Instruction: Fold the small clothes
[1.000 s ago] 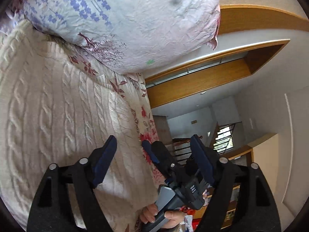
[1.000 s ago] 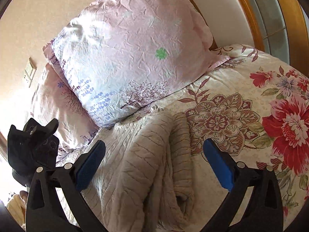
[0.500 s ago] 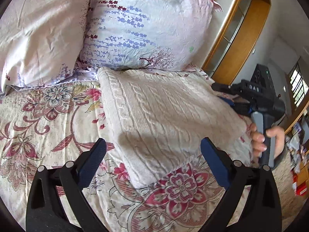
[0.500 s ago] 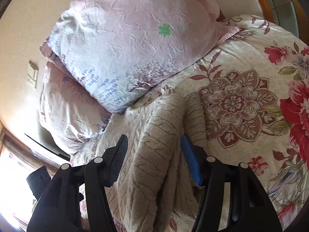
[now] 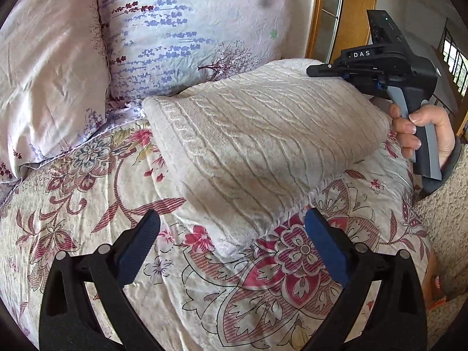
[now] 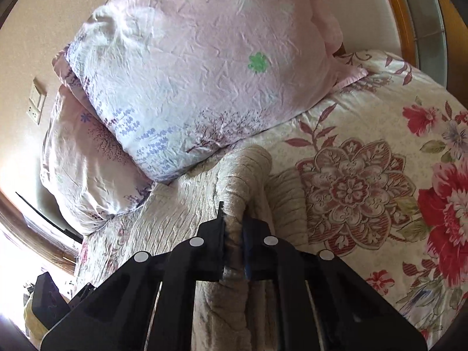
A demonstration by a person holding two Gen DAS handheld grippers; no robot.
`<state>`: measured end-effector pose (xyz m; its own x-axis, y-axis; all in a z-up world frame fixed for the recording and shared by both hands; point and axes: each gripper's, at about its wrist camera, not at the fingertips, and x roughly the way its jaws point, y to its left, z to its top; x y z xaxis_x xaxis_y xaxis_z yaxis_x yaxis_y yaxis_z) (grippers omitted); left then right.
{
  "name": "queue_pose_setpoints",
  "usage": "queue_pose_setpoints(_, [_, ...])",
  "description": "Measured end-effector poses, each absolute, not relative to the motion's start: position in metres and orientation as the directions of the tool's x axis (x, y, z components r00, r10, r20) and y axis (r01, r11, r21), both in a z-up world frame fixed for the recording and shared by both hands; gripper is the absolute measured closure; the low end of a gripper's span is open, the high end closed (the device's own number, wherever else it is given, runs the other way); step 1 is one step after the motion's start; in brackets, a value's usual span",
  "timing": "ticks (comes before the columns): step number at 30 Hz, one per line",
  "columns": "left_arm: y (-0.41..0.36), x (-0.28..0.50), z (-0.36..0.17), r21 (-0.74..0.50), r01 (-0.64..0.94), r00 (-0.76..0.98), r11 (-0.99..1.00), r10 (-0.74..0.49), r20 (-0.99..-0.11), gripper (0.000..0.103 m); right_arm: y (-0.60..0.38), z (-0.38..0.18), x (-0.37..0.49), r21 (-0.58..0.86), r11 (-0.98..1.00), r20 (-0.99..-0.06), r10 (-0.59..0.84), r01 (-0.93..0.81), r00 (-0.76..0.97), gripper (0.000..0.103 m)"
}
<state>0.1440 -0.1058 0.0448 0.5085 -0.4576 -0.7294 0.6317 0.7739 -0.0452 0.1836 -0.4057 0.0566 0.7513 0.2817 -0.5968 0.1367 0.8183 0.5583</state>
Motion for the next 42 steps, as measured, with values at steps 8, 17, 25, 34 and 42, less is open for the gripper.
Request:
queue_pose_setpoints(8, [-0.105, 0.144, 0.045, -0.026, 0.63, 0.51, 0.776, -0.438, -0.74, 0.004, -0.416, 0.037, 0.179, 0.575, 0.796, -0.639, 0.291, 0.191, 0.712, 0.081])
queue_pose_setpoints(17, [-0.101, 0.138, 0.047, -0.004, 0.623, 0.524, 0.782, -0.421, -0.741, 0.002, -0.407, 0.06, 0.09, 0.564, 0.82, -0.548, 0.287, 0.094, 0.785, 0.047])
queue_pose_setpoints(25, [-0.103, 0.138, 0.045, 0.026, 0.605, 0.544, 0.796, -0.39, -0.743, 0.002, -0.39, 0.036, 0.077, 0.57, 0.817, -0.578, 0.327, 0.084, 0.747, 0.059])
queue_pose_setpoints(34, [-0.102, 0.147, 0.038, 0.046, 0.547, 0.566, 0.836, -0.329, -0.755, 0.002, -0.372, 0.038, 0.08, 0.501, 0.865, -0.584, 0.307, 0.037, 0.752, 0.082])
queue_pose_setpoints(42, [-0.101, 0.151, 0.035, 0.048, 0.524, 0.568, 0.85, -0.308, -0.763, 0.002, -0.375, 0.041, 0.081, 0.478, 0.875, -0.585, 0.249, 0.08, 0.772, 0.091])
